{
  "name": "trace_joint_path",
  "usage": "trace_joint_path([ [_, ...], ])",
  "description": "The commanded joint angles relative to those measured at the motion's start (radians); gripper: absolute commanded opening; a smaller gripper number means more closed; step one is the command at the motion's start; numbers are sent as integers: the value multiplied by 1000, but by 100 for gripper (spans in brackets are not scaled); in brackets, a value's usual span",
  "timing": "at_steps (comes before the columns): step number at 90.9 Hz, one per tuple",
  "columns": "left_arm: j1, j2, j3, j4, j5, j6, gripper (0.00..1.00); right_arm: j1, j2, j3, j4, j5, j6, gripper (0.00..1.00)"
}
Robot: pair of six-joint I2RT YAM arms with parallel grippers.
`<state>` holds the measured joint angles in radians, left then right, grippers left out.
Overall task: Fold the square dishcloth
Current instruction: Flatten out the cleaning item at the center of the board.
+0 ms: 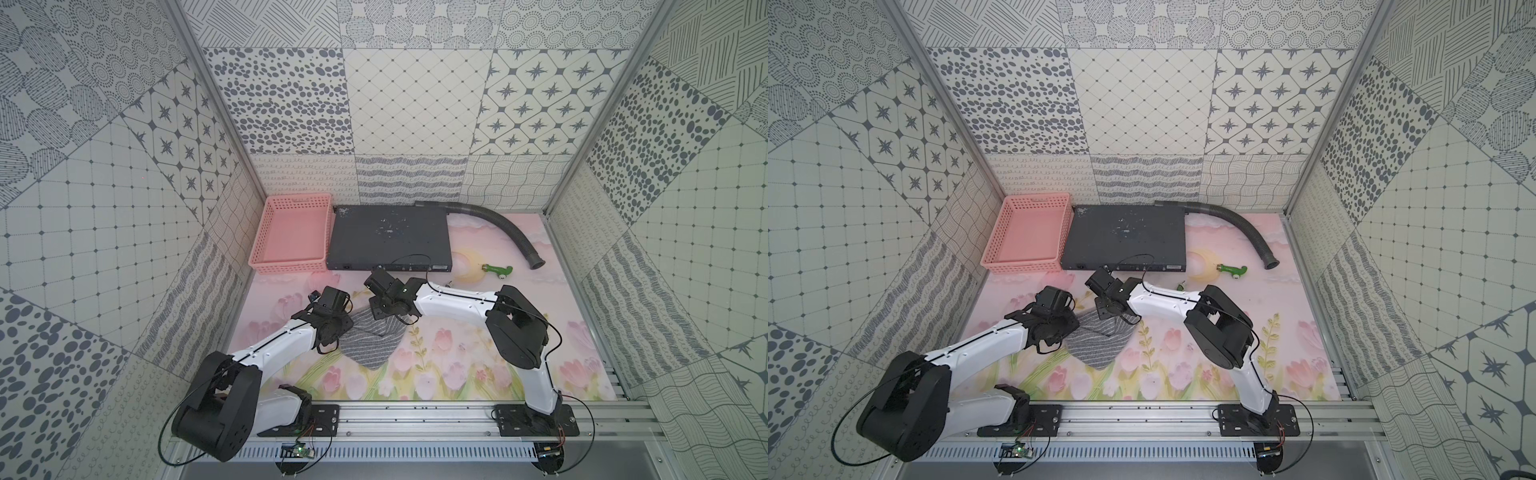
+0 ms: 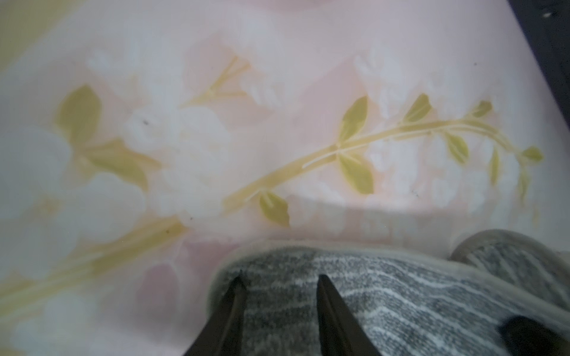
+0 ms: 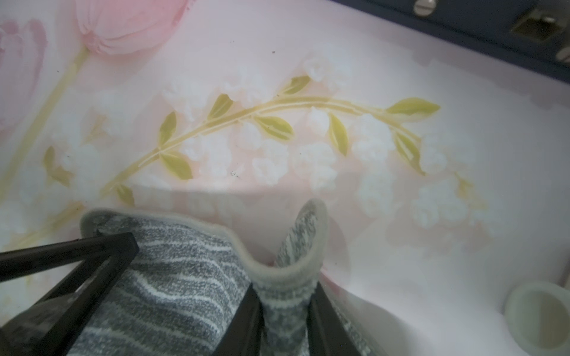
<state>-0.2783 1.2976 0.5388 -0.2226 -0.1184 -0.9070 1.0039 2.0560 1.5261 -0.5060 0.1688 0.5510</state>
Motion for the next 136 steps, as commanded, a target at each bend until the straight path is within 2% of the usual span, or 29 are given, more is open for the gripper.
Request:
trace_joint_path([
  [1,12,57,-4,144,84,61,16,2,-53,-21,12,53,13,20],
  [10,11,41,7,174,102,104,0,2,-97,-47,12,95,23,14],
  [25,9,-50,0,258,149,174,0,2,-218,-113,14,186,32,9],
  [43,-32,-225,-38,409,226,293,0,23,-394,-216,14,309,16,7],
  [55,-96,-347,-69,508,280,349,0,63,-520,-285,12,398,3,7],
  [74,-252,-455,-31,506,304,372,0,169,-696,-324,-65,521,-11,5],
  [86,-340,-499,-16,514,251,349,0,262,-756,-276,-243,666,43,5],
  [97,-422,-529,-17,505,174,339,0,313,-812,-247,-413,722,163,5],
  [116,-544,-582,-50,459,11,323,0,343,-884,-208,-630,674,336,8],
  [128,-547,-576,-92,442,-110,314,0,313,-829,-171,-655,651,317,12],
  [136,-548,-542,-110,455,-187,351,0,229,-741,-143,-641,616,284,9],
])
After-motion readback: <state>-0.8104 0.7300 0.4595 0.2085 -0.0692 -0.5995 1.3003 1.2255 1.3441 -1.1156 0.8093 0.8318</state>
